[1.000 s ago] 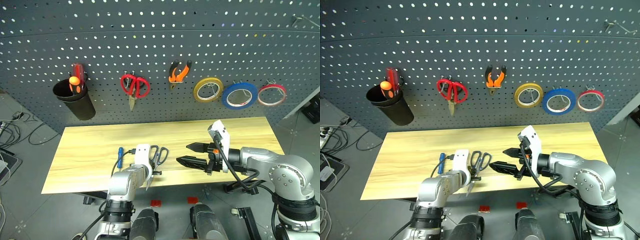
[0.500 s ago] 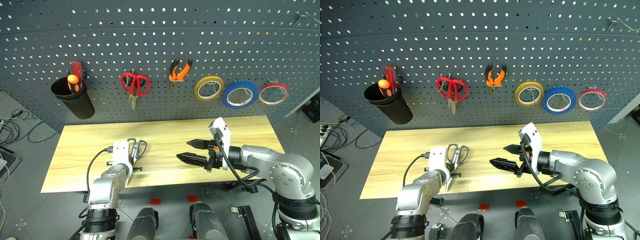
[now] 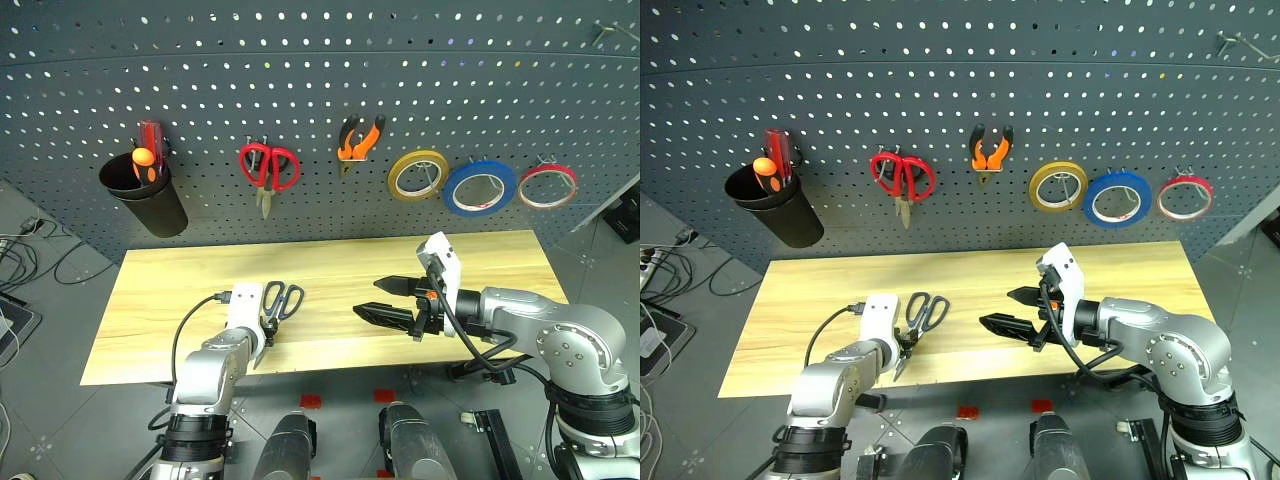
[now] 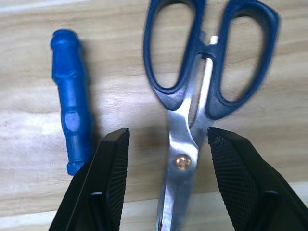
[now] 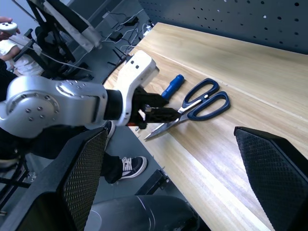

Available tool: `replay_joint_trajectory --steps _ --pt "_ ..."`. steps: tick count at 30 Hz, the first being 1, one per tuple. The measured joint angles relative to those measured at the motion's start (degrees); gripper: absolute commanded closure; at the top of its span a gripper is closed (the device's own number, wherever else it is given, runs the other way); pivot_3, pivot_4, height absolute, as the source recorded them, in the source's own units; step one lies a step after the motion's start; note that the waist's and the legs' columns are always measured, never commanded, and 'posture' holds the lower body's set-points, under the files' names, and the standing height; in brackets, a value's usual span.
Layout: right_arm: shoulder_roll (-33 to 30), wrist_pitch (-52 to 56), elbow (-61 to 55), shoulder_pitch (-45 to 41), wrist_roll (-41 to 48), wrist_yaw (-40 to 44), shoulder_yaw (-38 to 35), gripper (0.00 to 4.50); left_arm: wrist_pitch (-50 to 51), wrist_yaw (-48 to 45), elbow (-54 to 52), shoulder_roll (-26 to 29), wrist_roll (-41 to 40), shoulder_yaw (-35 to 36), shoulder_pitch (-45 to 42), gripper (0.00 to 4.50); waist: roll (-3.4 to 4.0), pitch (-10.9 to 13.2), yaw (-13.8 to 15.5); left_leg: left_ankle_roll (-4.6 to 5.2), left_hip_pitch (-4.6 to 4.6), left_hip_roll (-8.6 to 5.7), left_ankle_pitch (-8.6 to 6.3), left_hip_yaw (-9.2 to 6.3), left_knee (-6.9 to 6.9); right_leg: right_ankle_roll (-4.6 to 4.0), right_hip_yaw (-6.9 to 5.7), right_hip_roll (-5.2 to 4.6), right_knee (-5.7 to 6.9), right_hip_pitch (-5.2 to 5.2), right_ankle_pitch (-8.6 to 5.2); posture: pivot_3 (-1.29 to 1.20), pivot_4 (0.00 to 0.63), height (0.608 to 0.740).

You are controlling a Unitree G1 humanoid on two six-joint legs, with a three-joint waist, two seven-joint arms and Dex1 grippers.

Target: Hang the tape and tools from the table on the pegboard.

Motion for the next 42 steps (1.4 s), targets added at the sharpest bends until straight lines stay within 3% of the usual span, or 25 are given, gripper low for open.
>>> replay_joint_trajectory --steps 9,15,18,22,29,36,42 --pt "1.2 0.3 -0.5 -1.7 1.3 -1.0 0.2 0.0 2.5 -5.4 6.0 1.9 -0.8 -2.0 -3.8 1.81 0.08 0.2 0.0 0.0 0.0 -0.01 0.0 -0.04 0.0 0.0 -0.04 -0.01 0.02 0.0 0.0 -0.05 0.249 0.74" --pt "-4.4 -0.1 -6.7 -3.3 0.6 1.6 6.2 0.0 -0.2 -6.7 12.0 2.9 -0.8 -0.7 -7.6 1.81 0.11 0.2 -0.1 -0.01 0.0 0.02 0.01 -0.07 -0.02 0.01 -0.08 0.0 0.01 0.0 0.0 -0.06 0.25 0.74" --pt "-5.1 -0.3 -7.9 -3.2 0.6 1.8 7.5 0.0 -1.2 -7.2 13.3 3.1 -0.7 -0.7 -8.3 2.38 0.12 0.2 -0.1 -0.01 0.01 0.0 0.01 -0.06 -0.01 0.01 -0.06 -0.03 0.01 0.01 0.0 -0.06 0.249 0.74" --pt "-5.7 -0.4 -7.9 -3.2 0.2 1.8 7.8 0.0 -1.6 -8.5 14.0 3.4 -0.9 -0.6 -8.4 3.45 0.13 0.2 -0.1 -0.01 0.02 -0.03 0.01 -0.06 -0.01 0.01 -0.06 -0.06 0.0 0.02 0.0 -0.07 0.248 0.74" --pt "-5.9 -0.6 -7.8 -3.3 -0.5 1.9 7.9 0.0 -2.7 -9.9 12.8 3.4 -1.2 -0.1 -6.6 3.62 0.13 0.2 0.0 -0.01 0.03 -0.02 0.01 -0.08 -0.01 0.01 -0.07 -0.08 0.0 0.04 0.0 -0.06 0.243 0.74" --pt "-5.9 -1.6 -7.7 -3.2 -1.2 1.9 8.5 0.0 -10.1 -15.4 4.2 11.8 1.1 -6.7 0.5 3.62 0.15 0.2 -0.1 -0.04 -0.11 0.04 0.02 -0.1 -0.04 0.0 -0.05 -0.08 -0.02 -0.13 0.0 -0.05 0.233 0.74" --pt "-6.0 -2.9 -6.7 -3.2 -1.8 2.6 9.0 0.0 -16.1 -19.5 -3.2 19.4 3.2 -8.4 3.6 3.62 0.17 0.2 0.2 -0.03 -0.26 -0.04 0.02 -0.14 -0.04 -0.01 -0.12 -0.32 -0.07 -0.23 0.0 -0.03 0.22 0.74"
